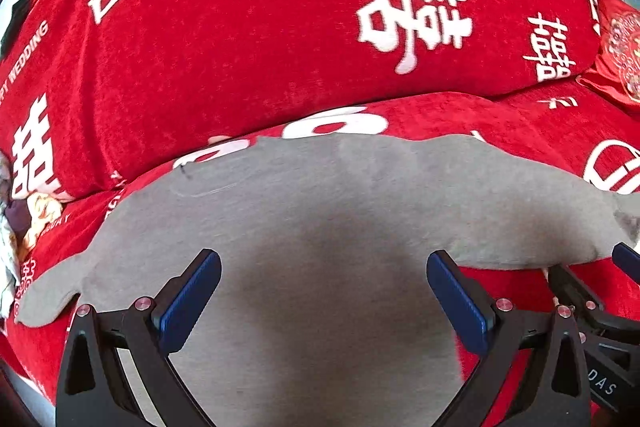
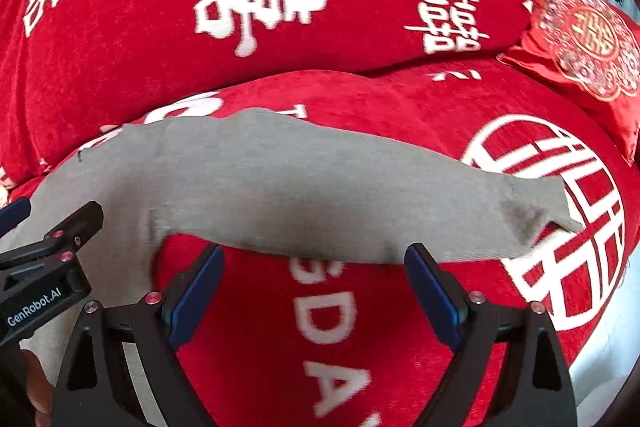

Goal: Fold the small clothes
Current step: 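Grasp the sweater sleeve cuff with the right gripper and lift it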

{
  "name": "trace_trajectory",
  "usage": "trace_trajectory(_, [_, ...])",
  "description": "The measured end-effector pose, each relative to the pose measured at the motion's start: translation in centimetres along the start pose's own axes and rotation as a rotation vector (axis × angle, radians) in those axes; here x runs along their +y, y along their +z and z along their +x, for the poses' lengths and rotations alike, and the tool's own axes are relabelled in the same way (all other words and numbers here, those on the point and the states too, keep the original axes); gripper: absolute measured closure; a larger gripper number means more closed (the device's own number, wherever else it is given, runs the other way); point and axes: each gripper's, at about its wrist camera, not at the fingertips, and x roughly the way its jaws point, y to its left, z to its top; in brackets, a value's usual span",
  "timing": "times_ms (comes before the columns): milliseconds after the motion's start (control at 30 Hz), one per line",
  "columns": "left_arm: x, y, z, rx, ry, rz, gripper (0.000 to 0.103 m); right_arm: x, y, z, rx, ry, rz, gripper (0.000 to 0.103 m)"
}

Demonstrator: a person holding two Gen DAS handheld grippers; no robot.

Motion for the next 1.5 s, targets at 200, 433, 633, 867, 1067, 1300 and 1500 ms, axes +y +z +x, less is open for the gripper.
trace_trajectory(200, [-2.5,0.8,0.4,0.01,-0.008,0.03,0.0,-3.9,-0.1,0.4,0.002,-0.037,0.065,0.01])
trace_trajectory(433, [-5.4,1.7,1.3,0.026,-0.019,0.06,0.0,-9.7,-0.9,1.6,0.024,-0.091,0.178,0.01])
trace_trajectory(633, [-8.1,2.0,2.2,0.046,-0.03,0.097,0.0,-13.9,-1.0,2.9,0.034,-0.07,0.296,0.01])
trace_trajectory(867, [-9.3,2.3,2.9,0.06,-0.025,0.112,0.0,-17.2,0.7,5.4,-0.005,0.109,0.488,0.01])
trace_trajectory(1067, [-8.8,2.6,3.6,0.07,-0.018,0.103,0.0,-18.7,0.9,7.1,0.021,0.189,0.519,0.096])
trace_trajectory(1300, [-8.0,3.0,4.5,0.074,-0.012,0.094,0.0,-17.5,1.4,3.9,-0.103,0.138,0.443,0.098])
trace_trajectory(1500, [-6.9,3.3,6.3,0.115,0.028,0.083,0.0,-16.7,1.7,3.1,-0.111,0.062,0.383,0.098])
